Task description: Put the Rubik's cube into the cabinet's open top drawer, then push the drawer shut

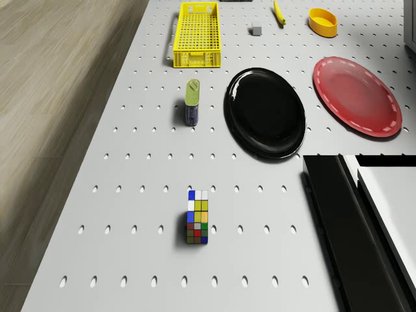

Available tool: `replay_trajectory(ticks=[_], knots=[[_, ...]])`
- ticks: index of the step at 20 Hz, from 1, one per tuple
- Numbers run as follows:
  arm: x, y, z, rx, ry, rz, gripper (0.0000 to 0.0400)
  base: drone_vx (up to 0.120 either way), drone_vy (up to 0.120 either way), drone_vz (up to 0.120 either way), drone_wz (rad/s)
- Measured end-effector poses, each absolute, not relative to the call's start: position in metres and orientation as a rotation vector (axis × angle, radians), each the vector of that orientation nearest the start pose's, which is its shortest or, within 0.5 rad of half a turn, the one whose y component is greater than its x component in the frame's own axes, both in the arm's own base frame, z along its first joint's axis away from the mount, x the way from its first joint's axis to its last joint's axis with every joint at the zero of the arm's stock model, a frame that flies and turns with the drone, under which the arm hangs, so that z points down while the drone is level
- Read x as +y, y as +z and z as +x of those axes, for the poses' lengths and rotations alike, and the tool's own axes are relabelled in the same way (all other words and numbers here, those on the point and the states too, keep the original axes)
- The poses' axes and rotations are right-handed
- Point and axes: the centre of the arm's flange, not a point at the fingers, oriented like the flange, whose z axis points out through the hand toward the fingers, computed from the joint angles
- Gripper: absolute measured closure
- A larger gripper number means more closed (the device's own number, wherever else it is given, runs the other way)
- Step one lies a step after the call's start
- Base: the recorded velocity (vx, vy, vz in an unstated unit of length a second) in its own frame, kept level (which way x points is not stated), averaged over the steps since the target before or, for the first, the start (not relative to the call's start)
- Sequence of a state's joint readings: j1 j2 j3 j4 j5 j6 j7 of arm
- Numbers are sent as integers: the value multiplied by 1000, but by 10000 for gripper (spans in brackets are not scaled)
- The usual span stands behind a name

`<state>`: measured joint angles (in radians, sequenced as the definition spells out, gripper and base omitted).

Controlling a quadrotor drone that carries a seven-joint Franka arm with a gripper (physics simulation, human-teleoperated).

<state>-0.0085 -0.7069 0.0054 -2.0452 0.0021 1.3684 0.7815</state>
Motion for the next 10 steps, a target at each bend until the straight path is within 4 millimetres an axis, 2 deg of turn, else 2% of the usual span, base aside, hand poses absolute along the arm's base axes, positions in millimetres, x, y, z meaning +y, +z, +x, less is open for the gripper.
replay_trajectory(ticks=[3, 10], knots=[[0, 691, 303, 1198, -48, -2893, 0, 120, 120, 0, 0], [1, 691, 303, 1200, -60, -2896, 0, 120, 0, 0, 0]])
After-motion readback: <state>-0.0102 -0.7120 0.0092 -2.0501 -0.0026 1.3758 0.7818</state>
